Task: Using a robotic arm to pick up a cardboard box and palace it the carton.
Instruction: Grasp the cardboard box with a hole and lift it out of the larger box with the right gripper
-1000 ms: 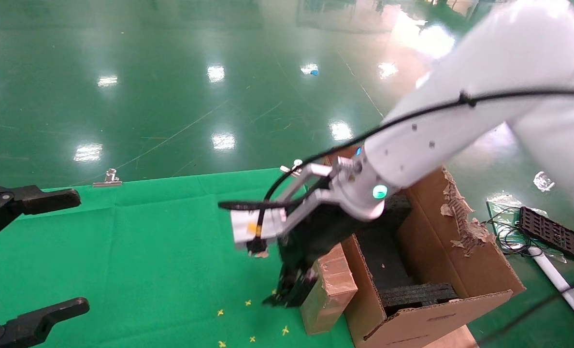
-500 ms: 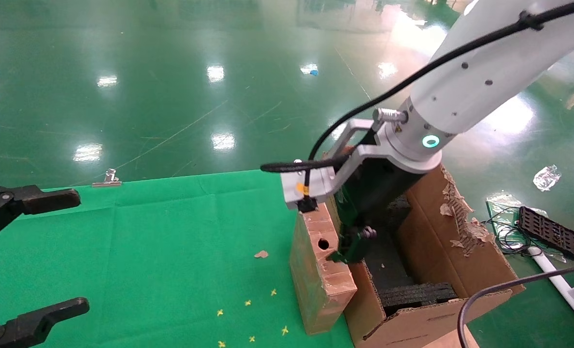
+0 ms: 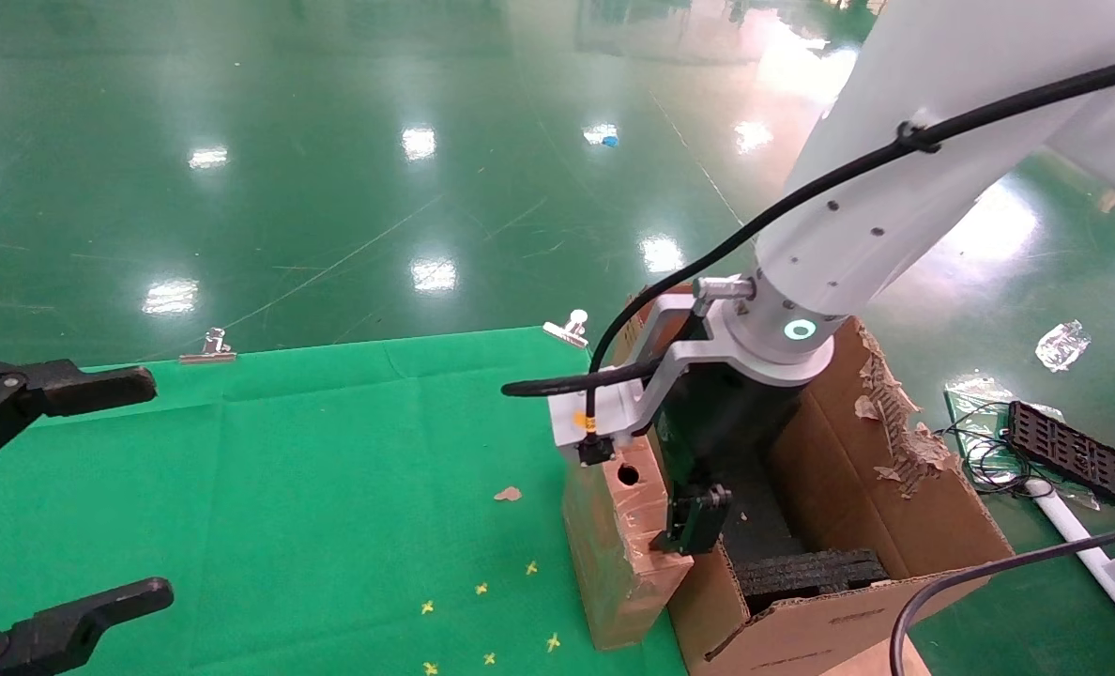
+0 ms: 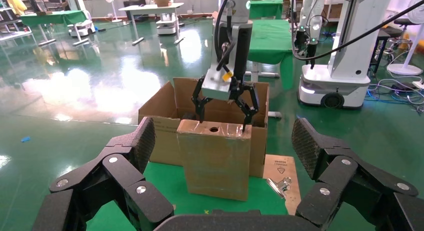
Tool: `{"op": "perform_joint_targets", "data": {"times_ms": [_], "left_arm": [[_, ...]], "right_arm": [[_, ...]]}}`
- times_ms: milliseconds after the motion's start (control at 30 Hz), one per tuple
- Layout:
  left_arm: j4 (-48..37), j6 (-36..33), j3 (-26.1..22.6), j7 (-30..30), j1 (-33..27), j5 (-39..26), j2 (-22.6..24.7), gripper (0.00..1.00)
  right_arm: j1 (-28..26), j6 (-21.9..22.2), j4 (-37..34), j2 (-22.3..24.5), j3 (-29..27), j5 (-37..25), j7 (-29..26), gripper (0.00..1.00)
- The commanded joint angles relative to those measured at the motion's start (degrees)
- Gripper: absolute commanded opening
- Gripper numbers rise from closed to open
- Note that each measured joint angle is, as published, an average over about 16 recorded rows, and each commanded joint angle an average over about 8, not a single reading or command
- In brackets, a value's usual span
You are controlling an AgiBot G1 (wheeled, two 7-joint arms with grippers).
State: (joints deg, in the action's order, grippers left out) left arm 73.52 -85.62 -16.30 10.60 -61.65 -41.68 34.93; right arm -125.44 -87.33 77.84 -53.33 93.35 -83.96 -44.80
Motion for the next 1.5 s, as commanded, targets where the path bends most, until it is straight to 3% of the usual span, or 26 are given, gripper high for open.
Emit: {"op": "perform_joint_targets", "data": {"times_ms": [33,500,600,833,1033,1200,1500], "left_arm": [[0.0,0.0,0.0,0.0,0.0,0.0,0.0,1.0],[0.0,0.0,-0.1,0.0,0.0,0.0,0.0,1.0],[0.0,0.0,-0.1,0.0,0.0,0.1,0.0,1.0],[0.0,0.0,-0.1,-0.1,0.0,0.1,0.0,1.0],[0.0,0.1,-0.1,-0.1,0.0,0.1,-0.1,1.0],[0.0,0.1,-0.1,-0.1,0.0,0.1,-0.1,1.0],[0.0,0.1,-0.2,-0.1,0.0,0.1,-0.1,1.0]], "right_arm": [[0.1,0.3,0.0,-0.4,0.7,-0.2,-0.4,1.0],[-1.2,1.1,-0.3,-0.6,2.0,0.2,-4.0,1.0],[-2.1,0.5,-1.1,-0.1,2.1,0.8,-8.9,1.0],[-2.8,-1.4,-8.2,-1.0,3.0,4.2,-26.5,1.0],[-1.3,-1.6,-16.2,-1.9,3.4,8.1,-36.3,1.0],[0.5,-1.5,-21.3,-2.8,4.0,10.2,-40.3,1.0],[3.3,-1.1,-25.5,-5.5,5.5,10.6,-41.6,0.99]]}}
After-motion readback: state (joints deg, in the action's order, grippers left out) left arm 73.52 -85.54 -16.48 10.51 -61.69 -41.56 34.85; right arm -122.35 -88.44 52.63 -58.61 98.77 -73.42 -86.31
